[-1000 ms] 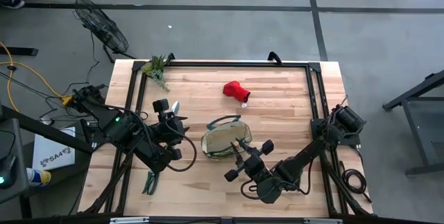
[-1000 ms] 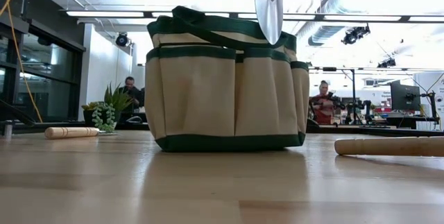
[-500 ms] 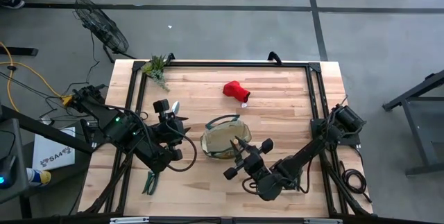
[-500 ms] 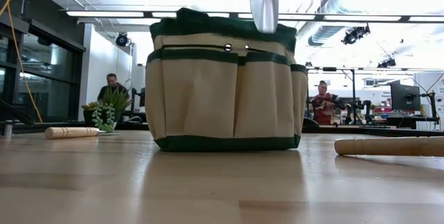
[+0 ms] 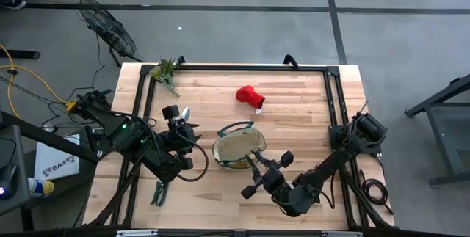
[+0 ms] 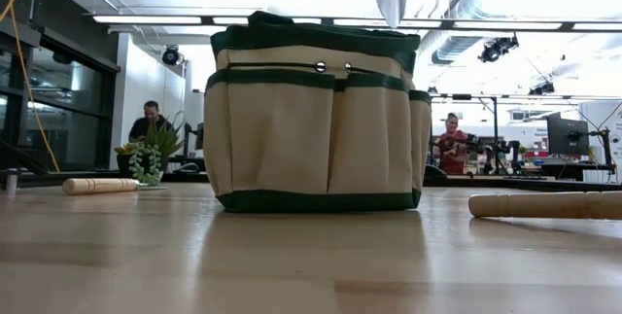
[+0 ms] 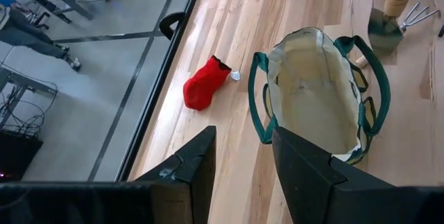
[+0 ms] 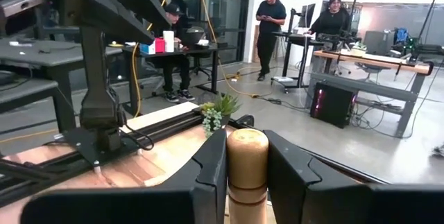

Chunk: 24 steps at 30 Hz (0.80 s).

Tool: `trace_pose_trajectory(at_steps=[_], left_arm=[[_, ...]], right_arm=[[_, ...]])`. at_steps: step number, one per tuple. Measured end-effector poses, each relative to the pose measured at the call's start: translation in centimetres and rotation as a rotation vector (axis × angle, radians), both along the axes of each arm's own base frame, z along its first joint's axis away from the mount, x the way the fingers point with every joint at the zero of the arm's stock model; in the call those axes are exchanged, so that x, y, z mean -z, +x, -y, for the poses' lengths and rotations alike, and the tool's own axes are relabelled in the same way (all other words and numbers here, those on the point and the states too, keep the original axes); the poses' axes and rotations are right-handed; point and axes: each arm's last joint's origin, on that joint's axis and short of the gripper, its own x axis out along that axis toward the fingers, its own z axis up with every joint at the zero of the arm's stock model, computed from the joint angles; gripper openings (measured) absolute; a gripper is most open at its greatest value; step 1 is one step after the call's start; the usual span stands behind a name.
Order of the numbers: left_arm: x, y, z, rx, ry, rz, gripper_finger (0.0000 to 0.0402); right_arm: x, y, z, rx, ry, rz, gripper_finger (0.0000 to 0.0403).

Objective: Pick & Place Garden tools in Gardening bag
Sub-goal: Put the brown trowel into the white gardening bag

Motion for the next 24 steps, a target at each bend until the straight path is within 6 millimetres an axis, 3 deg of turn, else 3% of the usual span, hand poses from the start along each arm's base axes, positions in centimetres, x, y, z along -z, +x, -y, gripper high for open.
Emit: trace_pose_trajectory(at_steps=[10, 24], left_arm=[[0.0, 0.0, 0.0, 0.000, 0.000, 0.000, 0.0136], [0.0, 0.0, 0.0, 0.001, 0.000, -0.001, 0.0136]], right_arm=[[0.2, 1.5, 2.0, 0.034, -0.021, -0.018, 0.0062], [0.2, 0.6, 0.8, 0.022, 0.026, 0.032, 0.0062]])
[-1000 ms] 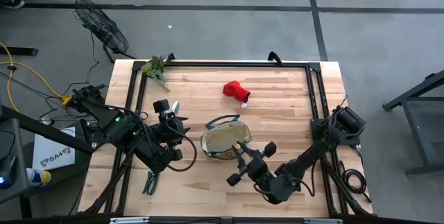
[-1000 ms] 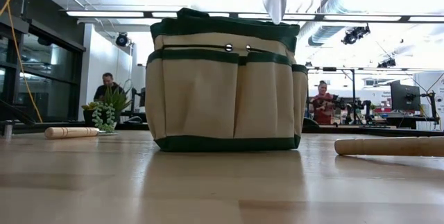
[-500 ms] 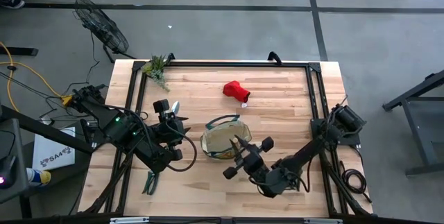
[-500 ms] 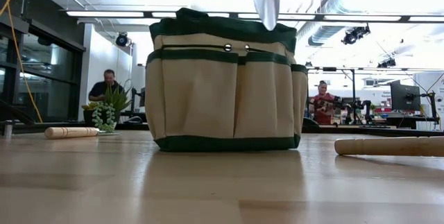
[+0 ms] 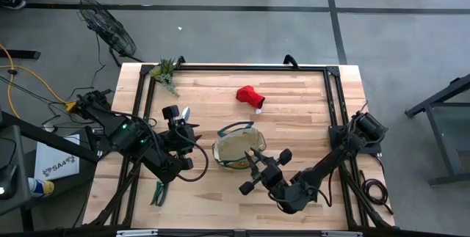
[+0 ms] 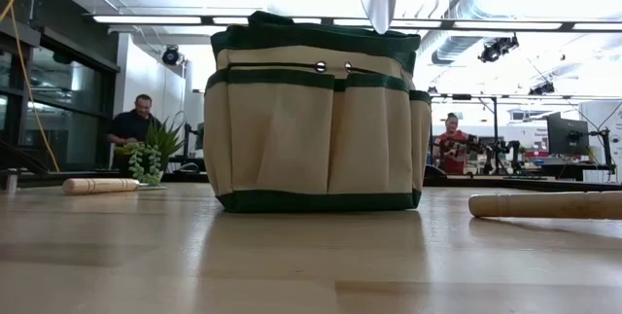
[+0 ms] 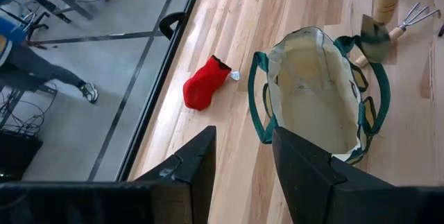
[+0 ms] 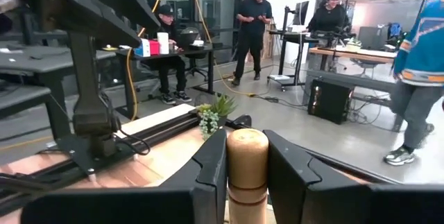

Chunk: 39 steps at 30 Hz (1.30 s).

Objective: Pick & Place Garden tools in Gardening bag
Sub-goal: Put the brown trowel into the white gardening bag

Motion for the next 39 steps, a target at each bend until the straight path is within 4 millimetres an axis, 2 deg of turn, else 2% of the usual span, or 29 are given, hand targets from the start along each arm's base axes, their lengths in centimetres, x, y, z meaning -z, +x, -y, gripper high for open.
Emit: trace_pose_trajectory(at_steps=[9, 39], left_arm=[[0.0, 0.0, 0.0, 0.000, 0.000, 0.000, 0.0136], [0.0, 0.0, 0.0, 0.000, 0.000, 0.000, 0.0136]], right_arm=[[0.8, 0.6, 0.5, 0.001, -0.007, -0.008, 0.0062], [3.1, 0.7, 1.1, -0.018, 0.002, -0.022, 0.0062]])
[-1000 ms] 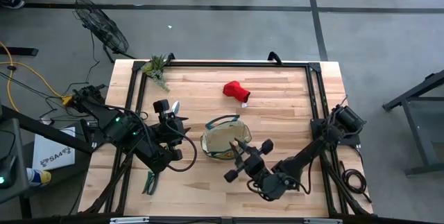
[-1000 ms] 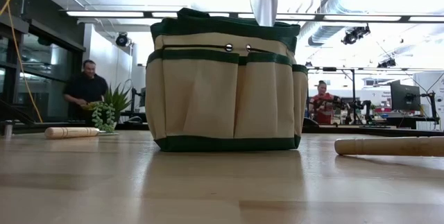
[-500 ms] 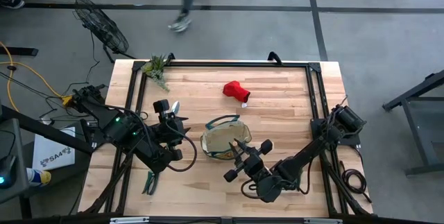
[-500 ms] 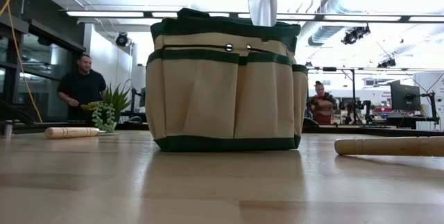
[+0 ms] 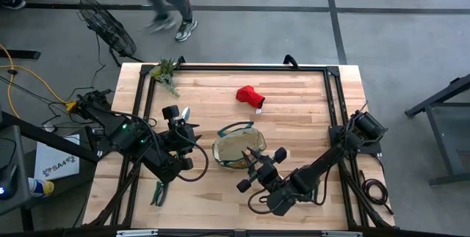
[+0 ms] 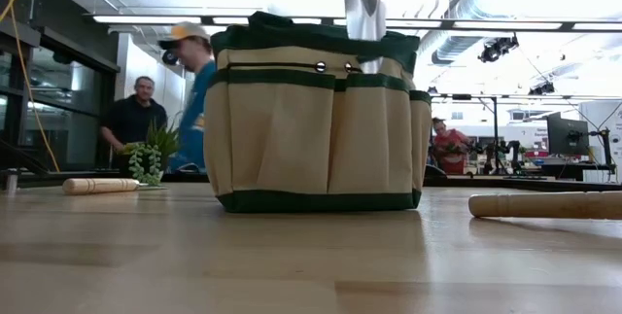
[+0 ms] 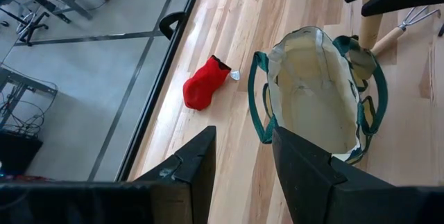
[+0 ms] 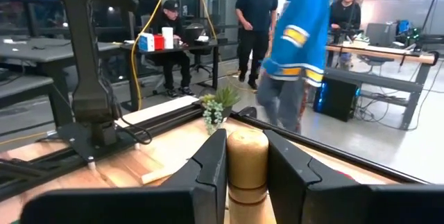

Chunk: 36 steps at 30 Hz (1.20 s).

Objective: Pick & Place Garden tools in Gardening bag
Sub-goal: Put the brown trowel into the white gardening bag

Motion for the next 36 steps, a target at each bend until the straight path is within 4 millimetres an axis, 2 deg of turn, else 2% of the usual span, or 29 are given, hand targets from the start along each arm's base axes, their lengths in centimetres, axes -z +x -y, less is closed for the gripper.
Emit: trace_pose_trajectory(at_steps=[9, 20, 32, 36], left_arm=[[0.0, 0.0, 0.0, 0.000, 0.000, 0.000, 0.0136], [0.0, 0.0, 0.0, 0.005, 0.006, -0.004, 0.0136], [0.0, 0.0, 0.0, 0.005, 0.006, -0.004, 0.0136], [0.0, 0.0, 0.0, 0.012, 0.013, -0.009, 0.0136]], right_arm=[[0.5, 0.0, 0.3, 0.003, -0.027, -0.041, 0.0062], [1.2, 0.9, 1.9, -0.006, -0.041, -0.103, 0.0062], [1.7, 0.7, 2.1, -0.020, -0.083, -0.179, 0.0062], [1.7, 0.9, 2.4, -0.011, -0.082, -0.178, 0.0105]])
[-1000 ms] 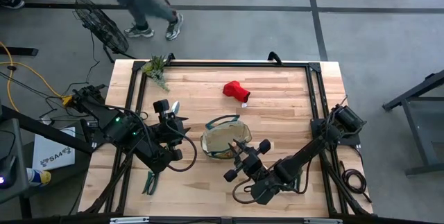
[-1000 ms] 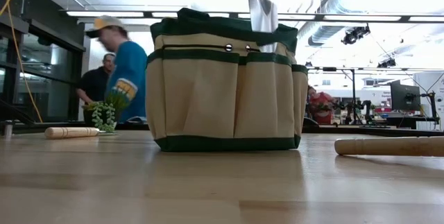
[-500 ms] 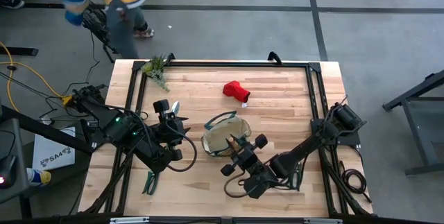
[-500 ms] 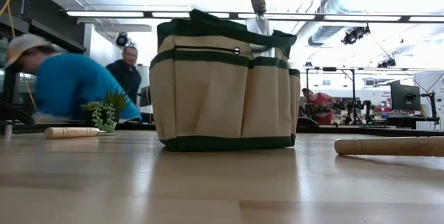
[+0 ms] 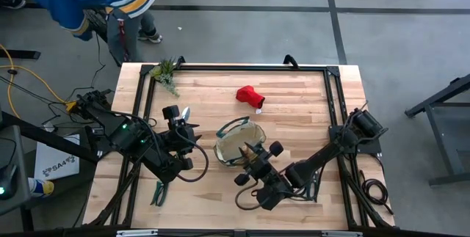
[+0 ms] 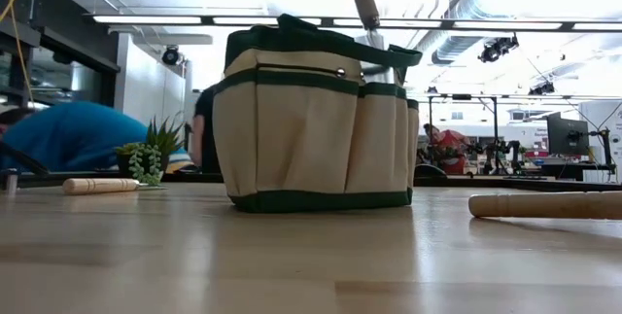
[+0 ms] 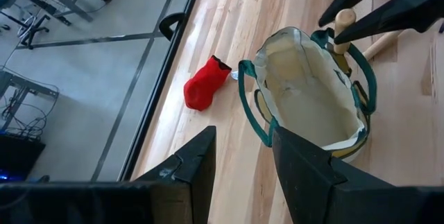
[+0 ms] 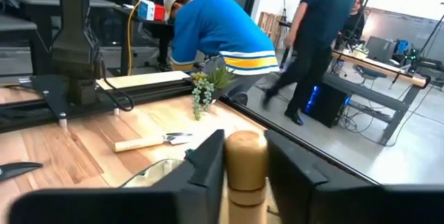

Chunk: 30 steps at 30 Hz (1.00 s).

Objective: Pick & Place Garden tools in Gardening bag
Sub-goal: Put the brown trowel into the white gardening bag

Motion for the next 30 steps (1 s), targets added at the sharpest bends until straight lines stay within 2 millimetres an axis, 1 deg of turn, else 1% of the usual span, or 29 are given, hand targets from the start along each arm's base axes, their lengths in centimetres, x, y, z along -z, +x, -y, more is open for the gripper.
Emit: trace_pose_trajectory(at_steps=[2, 4, 9, 25, 30], left_arm=[[0.00, 0.00, 0.00, 0.003, 0.003, -0.002, 0.0136], [0.00, 0.00, 0.00, 0.003, 0.004, -0.003, 0.0136], [0.00, 0.00, 0.00, 0.004, 0.004, -0.003, 0.0136], [0.00, 0.00, 0.00, 0.004, 0.004, -0.003, 0.0136], [0.00, 0.00, 0.00, 0.005, 0.005, -0.004, 0.0136]], right_arm=[[0.00, 0.11, 0.18, 0.005, 0.000, 0.000, 0.0128], [0.00, 0.14, 0.25, 0.008, 0.000, 0.001, 0.0143], [-0.02, 0.12, 0.24, 0.014, -0.005, 0.001, 0.0150], [-0.17, 0.15, 0.18, 0.007, 0.007, 0.013, 0.0101], [-0.20, 0.15, 0.18, 0.000, -0.046, -0.049, 0.0087]])
